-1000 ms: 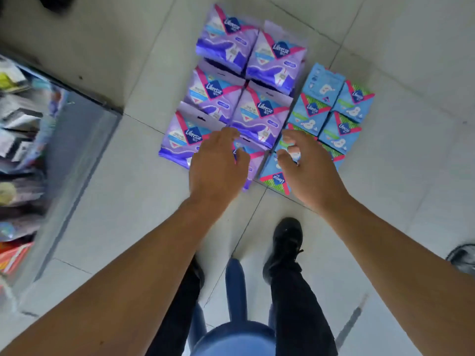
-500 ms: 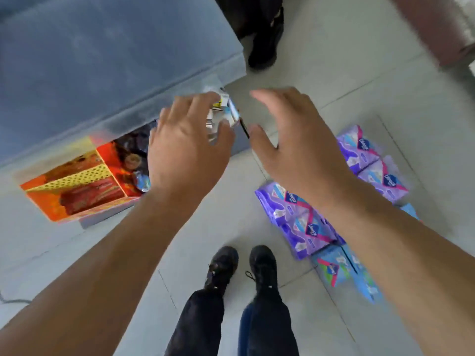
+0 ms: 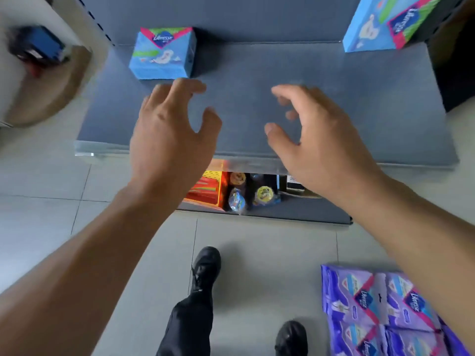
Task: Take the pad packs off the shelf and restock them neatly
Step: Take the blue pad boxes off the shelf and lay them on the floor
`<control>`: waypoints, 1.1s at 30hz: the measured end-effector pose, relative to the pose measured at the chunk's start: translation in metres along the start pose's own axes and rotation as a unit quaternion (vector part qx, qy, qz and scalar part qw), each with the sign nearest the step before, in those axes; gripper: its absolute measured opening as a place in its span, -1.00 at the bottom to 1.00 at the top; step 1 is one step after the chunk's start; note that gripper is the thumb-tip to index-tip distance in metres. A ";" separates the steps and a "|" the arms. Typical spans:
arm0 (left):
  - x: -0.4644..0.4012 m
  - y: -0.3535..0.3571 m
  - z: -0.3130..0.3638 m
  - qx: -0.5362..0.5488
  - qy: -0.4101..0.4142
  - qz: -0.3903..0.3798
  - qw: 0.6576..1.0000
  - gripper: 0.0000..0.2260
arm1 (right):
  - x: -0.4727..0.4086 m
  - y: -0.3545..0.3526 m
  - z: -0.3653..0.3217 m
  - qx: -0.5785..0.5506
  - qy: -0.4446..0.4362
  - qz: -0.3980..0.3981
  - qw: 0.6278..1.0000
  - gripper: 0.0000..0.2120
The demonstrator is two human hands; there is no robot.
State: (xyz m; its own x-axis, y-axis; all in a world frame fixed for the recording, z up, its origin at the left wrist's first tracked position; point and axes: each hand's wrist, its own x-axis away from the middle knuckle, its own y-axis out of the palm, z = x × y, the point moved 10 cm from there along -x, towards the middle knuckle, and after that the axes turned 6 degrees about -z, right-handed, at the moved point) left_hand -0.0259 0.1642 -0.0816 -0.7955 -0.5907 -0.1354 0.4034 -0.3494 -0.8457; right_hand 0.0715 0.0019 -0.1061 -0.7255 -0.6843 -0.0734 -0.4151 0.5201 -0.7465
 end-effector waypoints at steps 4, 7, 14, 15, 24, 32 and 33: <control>-0.043 -0.018 -0.067 0.018 -0.044 0.019 0.999 -0.68 | -0.062 0.041 -0.027 -0.038 0.002 -0.016 0.999 -0.58; -0.077 -0.016 -0.118 0.044 -0.085 -0.002 0.995 -0.66 | -0.107 0.076 -0.033 -0.059 0.041 -0.015 0.997 -0.57; -0.147 0.020 -0.195 0.077 -0.143 -0.115 0.980 -0.42 | -0.194 0.134 -0.028 -0.087 0.166 0.020 0.982 -0.45; -0.153 0.027 -0.197 0.092 -0.142 -0.133 0.977 -0.42 | -0.201 0.139 -0.025 -0.087 0.182 0.021 0.979 -0.43; -0.152 0.030 -0.182 0.308 -0.117 -0.084 0.940 -0.63 | -0.193 0.151 -0.021 -0.225 0.228 0.108 0.941 -0.63; -0.101 0.033 -0.157 0.532 -0.153 -0.093 0.828 -0.65 | -0.114 0.145 -0.028 -0.331 0.258 0.061 0.906 -0.91; -0.097 0.032 -0.151 0.544 -0.145 -0.094 0.821 -0.67 | -0.104 0.139 -0.027 -0.332 0.253 0.061 0.907 -0.92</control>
State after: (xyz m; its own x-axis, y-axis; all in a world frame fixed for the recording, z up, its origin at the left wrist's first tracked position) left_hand -0.0044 0.3206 -0.1737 -0.8121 -0.5459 0.2061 0.5770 -0.8039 0.1445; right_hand 0.0745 0.1592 -0.1839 -0.8775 -0.3667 0.3089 -0.4321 0.8841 -0.1779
